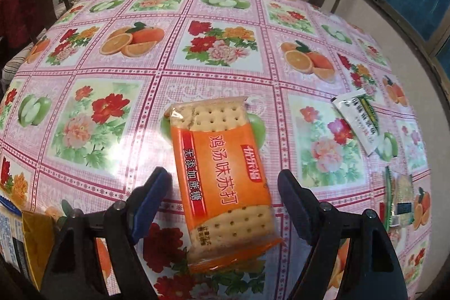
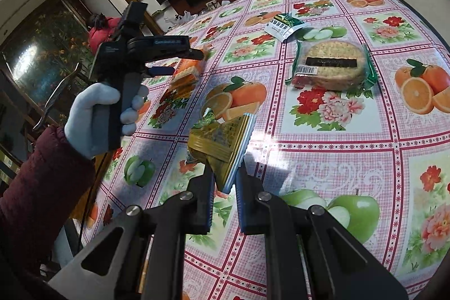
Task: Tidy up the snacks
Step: 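Grasp orange soda-cracker pack with left tool while right tool grasps gold-green pack, then carry both packs over the box and open both tools to drop them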
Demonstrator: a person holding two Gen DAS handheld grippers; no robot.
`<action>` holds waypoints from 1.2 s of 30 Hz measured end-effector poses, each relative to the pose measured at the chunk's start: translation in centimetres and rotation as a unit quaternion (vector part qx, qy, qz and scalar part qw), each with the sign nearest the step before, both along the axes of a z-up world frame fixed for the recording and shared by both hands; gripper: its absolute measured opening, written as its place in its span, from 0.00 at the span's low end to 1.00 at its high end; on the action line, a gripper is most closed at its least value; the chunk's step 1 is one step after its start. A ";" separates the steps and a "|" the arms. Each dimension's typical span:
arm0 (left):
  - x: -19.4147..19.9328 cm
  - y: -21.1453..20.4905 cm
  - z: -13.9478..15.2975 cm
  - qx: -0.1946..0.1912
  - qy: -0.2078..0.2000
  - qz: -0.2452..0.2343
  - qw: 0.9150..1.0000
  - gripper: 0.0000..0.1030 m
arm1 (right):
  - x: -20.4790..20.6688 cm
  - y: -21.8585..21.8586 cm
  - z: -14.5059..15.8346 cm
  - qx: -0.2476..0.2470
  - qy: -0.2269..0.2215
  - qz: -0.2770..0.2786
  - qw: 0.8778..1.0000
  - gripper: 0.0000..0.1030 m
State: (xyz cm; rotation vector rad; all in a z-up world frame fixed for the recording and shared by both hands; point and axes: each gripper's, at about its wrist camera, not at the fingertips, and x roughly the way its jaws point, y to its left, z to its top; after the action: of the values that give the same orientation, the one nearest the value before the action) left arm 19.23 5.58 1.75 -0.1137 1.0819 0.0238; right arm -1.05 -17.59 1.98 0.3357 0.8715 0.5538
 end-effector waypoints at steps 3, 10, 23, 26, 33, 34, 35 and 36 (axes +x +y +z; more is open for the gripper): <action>-0.6 -1.0 -0.1 0.028 -0.019 -0.026 0.999 0.58 | 0.1 0.0 -0.1 -0.003 -0.001 -0.001 1.000 0.14; -3.8 0.1 0.5 -0.008 -0.028 -0.032 0.999 0.55 | 0.1 -0.1 -0.3 -0.005 -0.004 -0.008 1.000 0.14; -19.0 11.7 9.0 -0.115 -0.115 0.009 0.987 0.54 | -1.2 1.3 0.9 0.010 -0.043 0.009 0.999 0.14; -20.5 16.1 9.0 -0.105 -0.124 0.038 0.986 0.54 | -1.5 2.8 1.8 0.016 -0.042 0.018 0.999 0.14; -20.3 24.4 6.9 -0.100 -0.119 0.112 0.981 0.54 | -2.3 12.3 4.8 0.016 -0.036 0.097 0.995 0.14; -20.0 25.2 6.4 -0.099 -0.117 0.125 0.980 0.54 | -2.1 14.2 5.1 0.016 -0.032 0.112 0.993 0.14; -19.6 26.2 6.0 -0.104 -0.115 0.139 0.978 0.54 | -2.0 16.2 5.3 0.015 -0.026 0.127 0.991 0.14; -19.4 27.2 5.5 -0.112 -0.111 0.150 0.976 0.54 | -1.6 18.2 5.5 0.015 -0.021 0.138 0.990 0.14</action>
State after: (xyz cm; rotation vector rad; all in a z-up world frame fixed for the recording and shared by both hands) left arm -0.21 32.80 7.29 -0.4726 0.8335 0.1567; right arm -2.63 0.64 7.45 0.2306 0.8743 0.8275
